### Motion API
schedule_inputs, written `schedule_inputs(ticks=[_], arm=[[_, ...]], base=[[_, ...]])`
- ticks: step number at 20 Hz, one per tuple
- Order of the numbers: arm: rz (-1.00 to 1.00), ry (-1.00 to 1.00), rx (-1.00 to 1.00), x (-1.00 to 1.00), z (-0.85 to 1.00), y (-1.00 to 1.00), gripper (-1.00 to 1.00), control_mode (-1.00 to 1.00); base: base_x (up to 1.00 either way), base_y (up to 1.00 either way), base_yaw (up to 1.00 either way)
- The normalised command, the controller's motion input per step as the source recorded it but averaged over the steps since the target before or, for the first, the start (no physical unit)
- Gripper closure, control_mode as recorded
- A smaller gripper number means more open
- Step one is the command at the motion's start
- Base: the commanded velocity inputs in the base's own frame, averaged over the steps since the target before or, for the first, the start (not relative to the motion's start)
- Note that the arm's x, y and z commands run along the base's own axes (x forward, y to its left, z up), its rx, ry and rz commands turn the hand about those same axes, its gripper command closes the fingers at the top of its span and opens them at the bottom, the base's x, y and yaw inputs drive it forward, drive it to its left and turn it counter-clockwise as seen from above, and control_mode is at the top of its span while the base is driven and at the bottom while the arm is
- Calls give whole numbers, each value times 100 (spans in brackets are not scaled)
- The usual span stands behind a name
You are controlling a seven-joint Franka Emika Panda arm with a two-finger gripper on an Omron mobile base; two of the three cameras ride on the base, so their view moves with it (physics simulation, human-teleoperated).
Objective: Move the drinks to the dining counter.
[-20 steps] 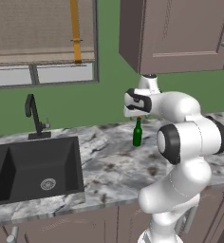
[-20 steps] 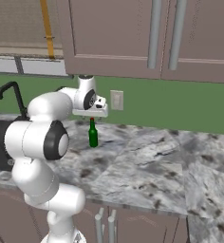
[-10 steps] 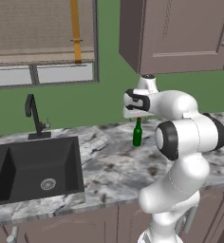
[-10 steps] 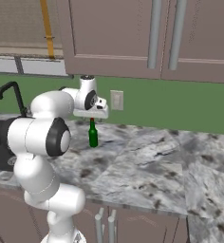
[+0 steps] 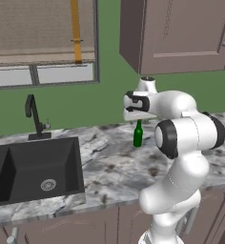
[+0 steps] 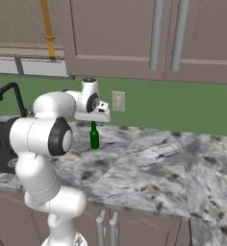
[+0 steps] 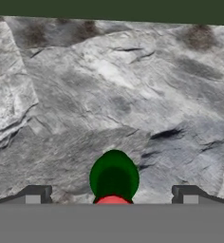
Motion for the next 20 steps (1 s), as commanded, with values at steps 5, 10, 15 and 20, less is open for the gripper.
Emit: schedule_inputs(ticks=[5,10,15,20], arm=[[0,4,0,0,-9,0,100,-100],[0,1,0,0,0,0,100,-100],[0,0,0,0,0,0,100,-100],[0,-5,0,-22,5,0,100,-100]], base=[[0,0,0],[0,0,0],[0,0,0],[0,0,0]])
